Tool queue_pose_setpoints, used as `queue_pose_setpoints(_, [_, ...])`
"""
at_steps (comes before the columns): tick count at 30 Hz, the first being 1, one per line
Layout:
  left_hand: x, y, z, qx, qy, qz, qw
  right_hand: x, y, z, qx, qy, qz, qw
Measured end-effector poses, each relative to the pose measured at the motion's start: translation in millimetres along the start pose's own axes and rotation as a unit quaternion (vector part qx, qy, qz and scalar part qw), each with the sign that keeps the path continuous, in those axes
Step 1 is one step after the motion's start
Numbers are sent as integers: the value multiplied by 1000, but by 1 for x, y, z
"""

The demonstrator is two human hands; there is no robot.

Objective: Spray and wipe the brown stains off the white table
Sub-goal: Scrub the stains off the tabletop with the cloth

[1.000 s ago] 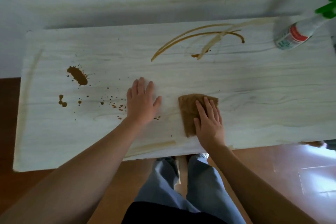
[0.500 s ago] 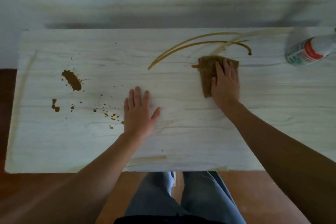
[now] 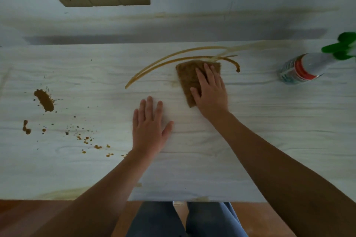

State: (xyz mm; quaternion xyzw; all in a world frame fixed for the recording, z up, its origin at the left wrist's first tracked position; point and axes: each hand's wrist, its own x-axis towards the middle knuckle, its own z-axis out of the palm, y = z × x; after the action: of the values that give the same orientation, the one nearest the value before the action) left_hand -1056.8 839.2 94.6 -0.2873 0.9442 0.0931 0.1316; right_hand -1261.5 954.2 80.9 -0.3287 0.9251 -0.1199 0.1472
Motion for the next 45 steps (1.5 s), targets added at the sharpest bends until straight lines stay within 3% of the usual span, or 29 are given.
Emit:
queue_pose_setpoints(6, [0,-1,6,-7,29,-1,1000,18,84,-38,-12,30,122,992])
queue_pose_setpoints(13, [1,-5,13,-2,46,4,999,68,103,-56,-13,33,150,988])
queue_pose_setpoints(16, [1,-7,14,-2,47,6,999,67,86,-48,0,44,138,989])
queue_pose_setpoints(22, [0,-7,14,-11,43,8,999,16,42,-21,6,36,28,999])
queue_pose_setpoints(34, [-2,-2,0,-18,12,8,1000,-75,59,-31,62,-20,46,997])
queue_pose_setpoints(41, [-1,10,-13,-39,15,7,999,-97,101,-65,190,150,213,947])
queue_pose_setpoints(45, [4,31,-16,-17,43,142,989,-102,131,-77,246,193,310,898])
